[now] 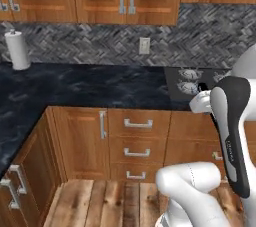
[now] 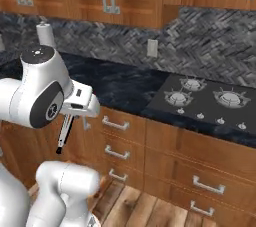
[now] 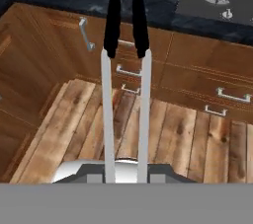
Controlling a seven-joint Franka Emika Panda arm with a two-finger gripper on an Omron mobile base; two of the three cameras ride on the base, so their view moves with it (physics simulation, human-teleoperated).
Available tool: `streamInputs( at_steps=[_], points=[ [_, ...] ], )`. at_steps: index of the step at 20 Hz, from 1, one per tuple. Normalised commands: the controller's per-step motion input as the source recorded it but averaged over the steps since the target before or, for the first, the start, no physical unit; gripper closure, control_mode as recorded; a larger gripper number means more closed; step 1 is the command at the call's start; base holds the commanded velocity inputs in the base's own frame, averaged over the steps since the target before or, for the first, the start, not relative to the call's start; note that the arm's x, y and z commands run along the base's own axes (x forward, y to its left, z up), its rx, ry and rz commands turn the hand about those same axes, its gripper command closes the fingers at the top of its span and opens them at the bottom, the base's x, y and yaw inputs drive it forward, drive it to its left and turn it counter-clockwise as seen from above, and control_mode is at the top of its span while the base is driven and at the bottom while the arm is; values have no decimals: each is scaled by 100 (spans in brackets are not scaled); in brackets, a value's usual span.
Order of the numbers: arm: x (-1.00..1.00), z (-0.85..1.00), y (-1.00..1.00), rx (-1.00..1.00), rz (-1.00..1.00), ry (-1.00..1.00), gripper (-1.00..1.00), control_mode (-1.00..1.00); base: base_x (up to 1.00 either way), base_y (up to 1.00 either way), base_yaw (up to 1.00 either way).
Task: Pick up the tongs from the counter and place them near the plate next to the oven.
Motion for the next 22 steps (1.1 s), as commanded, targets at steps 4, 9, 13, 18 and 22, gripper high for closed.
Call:
streamInputs(
  at_steps=[4, 9, 13, 18, 22],
  points=[
    [0, 0, 0, 0, 0, 0, 100, 100, -4, 0, -94],
    [0, 0, 0, 0, 0, 0, 100, 100, 0, 0, -96],
    [0, 0, 0, 0, 0, 0, 100, 100, 0, 0, -94],
    [0, 0, 0, 0, 0, 0, 100, 100, 18, 0, -82],
    [0, 0, 0, 0, 0, 0, 100, 100, 97, -2, -28]
  ],
)
